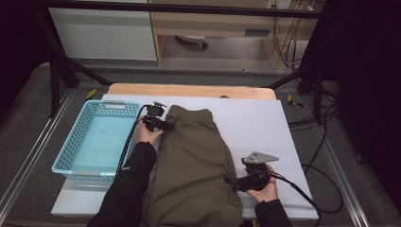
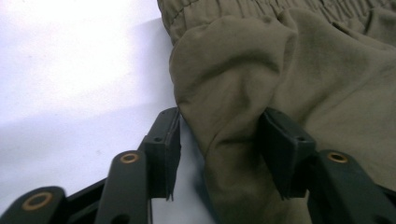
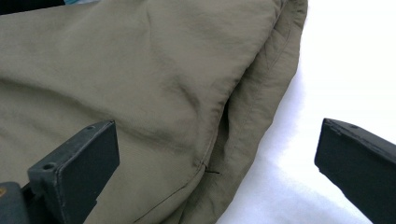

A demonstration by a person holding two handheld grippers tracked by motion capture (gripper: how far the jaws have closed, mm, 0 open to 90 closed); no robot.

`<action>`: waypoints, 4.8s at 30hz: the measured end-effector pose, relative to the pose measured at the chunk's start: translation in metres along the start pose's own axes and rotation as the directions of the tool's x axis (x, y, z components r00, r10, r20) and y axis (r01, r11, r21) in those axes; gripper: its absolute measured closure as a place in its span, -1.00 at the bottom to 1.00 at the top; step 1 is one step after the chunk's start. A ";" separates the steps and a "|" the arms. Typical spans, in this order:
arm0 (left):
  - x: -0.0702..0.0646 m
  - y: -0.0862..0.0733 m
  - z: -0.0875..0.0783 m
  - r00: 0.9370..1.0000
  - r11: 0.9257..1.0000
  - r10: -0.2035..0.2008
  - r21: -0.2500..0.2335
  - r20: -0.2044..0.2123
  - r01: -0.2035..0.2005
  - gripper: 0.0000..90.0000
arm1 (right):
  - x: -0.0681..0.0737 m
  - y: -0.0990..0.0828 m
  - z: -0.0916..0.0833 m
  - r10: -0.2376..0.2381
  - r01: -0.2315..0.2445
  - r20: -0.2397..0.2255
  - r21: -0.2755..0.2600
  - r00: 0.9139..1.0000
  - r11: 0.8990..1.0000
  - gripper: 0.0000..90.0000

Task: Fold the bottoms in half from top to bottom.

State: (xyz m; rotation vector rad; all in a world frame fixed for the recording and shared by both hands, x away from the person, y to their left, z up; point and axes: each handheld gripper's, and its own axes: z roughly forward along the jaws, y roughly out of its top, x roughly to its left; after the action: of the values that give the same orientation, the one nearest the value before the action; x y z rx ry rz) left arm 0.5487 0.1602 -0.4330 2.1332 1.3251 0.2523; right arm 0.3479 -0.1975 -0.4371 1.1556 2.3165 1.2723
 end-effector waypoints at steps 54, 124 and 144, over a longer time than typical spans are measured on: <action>-0.006 -0.003 0.002 0.996 0.996 0.090 0.008 0.012 -0.090 0.73 | -0.034 0.057 0.024 0.065 -0.061 0.044 -0.086 0.997 0.994 -0.98; -0.006 -0.004 0.002 0.995 0.995 0.102 0.007 0.007 -0.102 0.73 | -0.069 0.103 0.147 0.004 -0.018 0.123 0.115 0.992 0.993 0.19; -0.011 -0.002 0.002 0.993 0.993 0.116 0.018 -0.022 -0.116 0.76 | -0.065 0.103 0.146 0.043 -0.056 0.108 0.118 0.993 0.991 0.97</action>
State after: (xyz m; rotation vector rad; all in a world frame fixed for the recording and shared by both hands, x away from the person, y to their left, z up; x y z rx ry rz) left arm 0.5427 0.1508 -0.4338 2.2303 1.2216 0.3156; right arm 0.5242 -0.1281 -0.4495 1.2943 2.3277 1.0721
